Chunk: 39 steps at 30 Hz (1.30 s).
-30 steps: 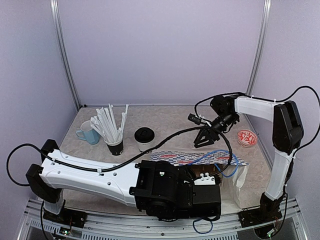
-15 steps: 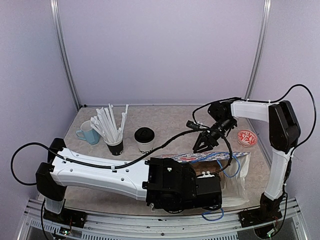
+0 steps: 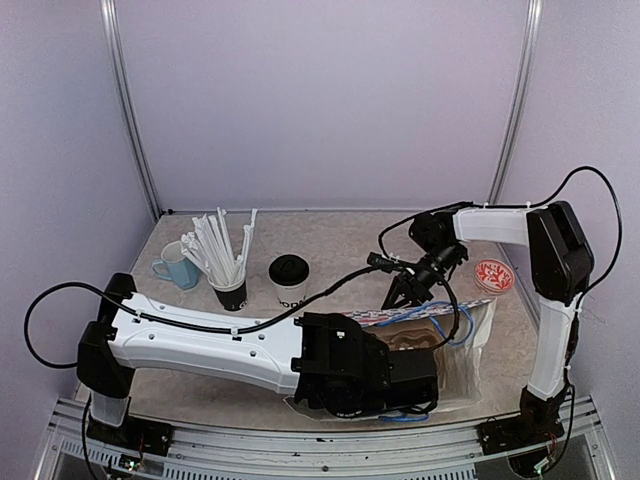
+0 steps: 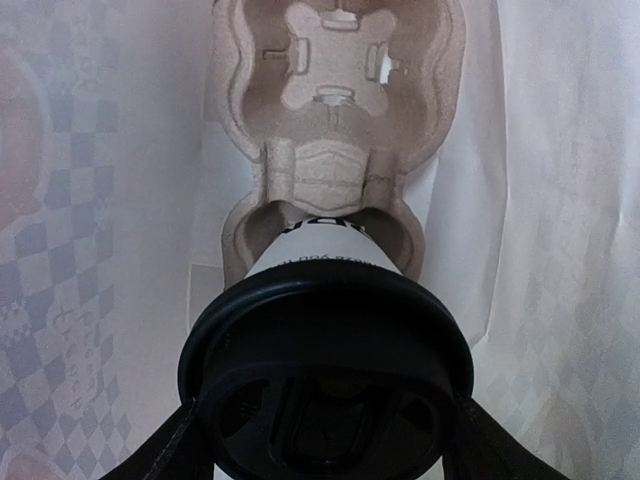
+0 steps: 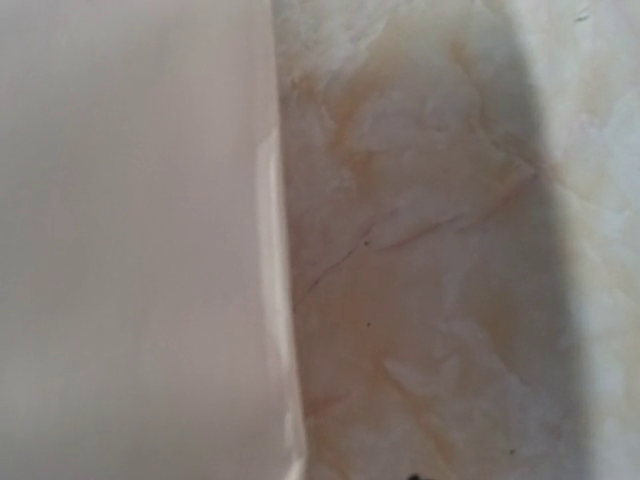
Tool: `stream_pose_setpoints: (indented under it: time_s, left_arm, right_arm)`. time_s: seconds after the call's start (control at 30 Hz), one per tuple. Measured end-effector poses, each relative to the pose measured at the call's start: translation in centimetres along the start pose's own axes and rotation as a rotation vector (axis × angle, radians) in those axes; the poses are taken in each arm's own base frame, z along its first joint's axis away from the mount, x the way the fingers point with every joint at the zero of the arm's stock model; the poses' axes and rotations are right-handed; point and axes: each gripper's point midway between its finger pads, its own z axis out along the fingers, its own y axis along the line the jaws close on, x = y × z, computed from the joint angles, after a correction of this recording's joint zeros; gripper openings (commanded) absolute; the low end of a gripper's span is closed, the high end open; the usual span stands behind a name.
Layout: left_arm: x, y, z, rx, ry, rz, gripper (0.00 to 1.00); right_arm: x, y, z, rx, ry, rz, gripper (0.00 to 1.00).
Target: Pack the takeout coffee
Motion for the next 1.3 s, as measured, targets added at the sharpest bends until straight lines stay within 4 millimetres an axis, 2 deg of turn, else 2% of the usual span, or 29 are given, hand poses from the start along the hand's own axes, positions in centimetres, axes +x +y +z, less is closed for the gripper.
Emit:
stream_pose_setpoints:
  time_s: [0.37, 0.53, 0.73, 1.03, 1.3]
  left_arm:
    - [0.5, 0.5, 1.2, 0.080, 0.017, -0.054, 0.63]
    - [0.5, 0.6, 1.2, 0.135, 0.016, -0.112, 0.63]
    - [0.6, 0.4, 0.8, 0.192, 0.019, -0.179, 0.62]
    - [0.7, -0.3, 0.0, 0.262, 0.037, -0.258, 0.64]
    - [0.4, 0.7, 1.6, 0.288, 0.055, -0.316, 0.65]
  right_arm:
    - [0.9, 0.2, -0.6, -0.003, 0.025, 0.010, 0.39]
    - [1.4, -0.4, -2.6, 0.022, 0.019, 0.036, 0.40]
    - [1.0, -0.7, -4.8, 0.057, -0.004, 0.038, 0.39]
    - [0.1, 0.7, -6.4, 0.084, -0.023, 0.007, 0.39]
    - [-0.4, 2.1, -7.8, 0.116, -0.049, -0.020, 0.39]
